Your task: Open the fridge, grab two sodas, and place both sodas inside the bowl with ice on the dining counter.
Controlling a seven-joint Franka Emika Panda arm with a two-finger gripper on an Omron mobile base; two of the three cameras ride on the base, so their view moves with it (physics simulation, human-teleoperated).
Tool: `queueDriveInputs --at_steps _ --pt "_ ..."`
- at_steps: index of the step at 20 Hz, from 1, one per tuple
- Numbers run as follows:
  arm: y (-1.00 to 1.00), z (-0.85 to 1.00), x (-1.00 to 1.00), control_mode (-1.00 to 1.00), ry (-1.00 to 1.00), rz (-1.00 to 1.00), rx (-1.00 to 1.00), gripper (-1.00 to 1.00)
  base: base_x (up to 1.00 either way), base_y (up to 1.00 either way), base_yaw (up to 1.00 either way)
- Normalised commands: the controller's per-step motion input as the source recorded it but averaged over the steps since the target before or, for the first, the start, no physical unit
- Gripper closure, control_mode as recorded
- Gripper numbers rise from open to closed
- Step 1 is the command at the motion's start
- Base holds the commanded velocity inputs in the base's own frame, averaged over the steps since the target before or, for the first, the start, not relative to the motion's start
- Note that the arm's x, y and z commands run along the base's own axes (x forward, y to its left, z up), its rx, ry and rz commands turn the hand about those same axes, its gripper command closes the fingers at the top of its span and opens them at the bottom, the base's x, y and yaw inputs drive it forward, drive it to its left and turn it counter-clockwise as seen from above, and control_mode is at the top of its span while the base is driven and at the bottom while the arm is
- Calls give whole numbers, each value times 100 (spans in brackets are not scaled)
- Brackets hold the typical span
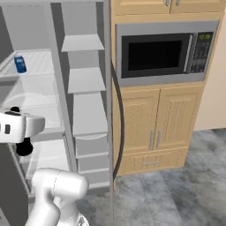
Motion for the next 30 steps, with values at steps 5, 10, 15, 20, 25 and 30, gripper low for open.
queueDriveInputs --at_steps 5,10,15,20,25,30 --pt "0 0 0 100 0 0 0 100 -61 0 -54" --pt "0 0 0 100 0 0 0 100 -49 0 -58" --pt "0 0 0 100 0 0 0 100 -50 0 -55" --pt "0 0 0 100 0 0 0 100 -39 0 -56" --pt "0 0 0 100 0 0 0 100 -13 -8 -59" --pt "0 0 0 100 0 0 0 100 2 -11 -68"
